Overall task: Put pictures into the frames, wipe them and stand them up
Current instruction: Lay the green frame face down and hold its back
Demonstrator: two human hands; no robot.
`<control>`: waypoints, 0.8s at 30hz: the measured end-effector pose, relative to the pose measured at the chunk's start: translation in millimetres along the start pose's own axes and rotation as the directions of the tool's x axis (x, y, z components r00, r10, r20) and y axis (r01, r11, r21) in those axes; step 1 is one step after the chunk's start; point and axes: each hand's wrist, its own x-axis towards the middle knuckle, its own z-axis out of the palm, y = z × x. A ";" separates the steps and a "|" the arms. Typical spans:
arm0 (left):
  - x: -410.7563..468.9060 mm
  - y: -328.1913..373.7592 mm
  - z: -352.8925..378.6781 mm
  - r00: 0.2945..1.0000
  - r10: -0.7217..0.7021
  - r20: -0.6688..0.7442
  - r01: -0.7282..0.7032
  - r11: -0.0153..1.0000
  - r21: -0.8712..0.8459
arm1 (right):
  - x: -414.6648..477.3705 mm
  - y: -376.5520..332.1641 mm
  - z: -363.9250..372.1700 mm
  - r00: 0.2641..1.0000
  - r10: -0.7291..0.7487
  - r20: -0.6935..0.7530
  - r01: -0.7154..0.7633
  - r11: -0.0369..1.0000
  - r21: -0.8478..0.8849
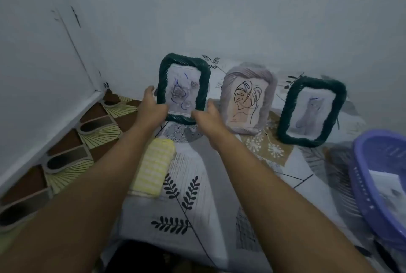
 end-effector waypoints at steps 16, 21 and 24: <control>-21.2 6.3 -6.3 0.998 0.049 -0.040 -0.053 0.992 -0.113 | -24.6 -8.4 -4.0 0.996 -0.075 -0.037 0.079 0.990 0.119; -51.8 16.1 -11.9 0.991 0.123 -0.053 -0.127 0.989 -0.072 | -63.4 -17.5 -16.1 0.994 -0.097 -0.042 0.103 0.981 0.164; -76.6 25.6 -10.6 0.982 0.168 -0.083 -0.173 0.983 -0.057 | -91.8 -22.2 -30.0 0.995 -0.101 -0.025 0.104 0.978 0.182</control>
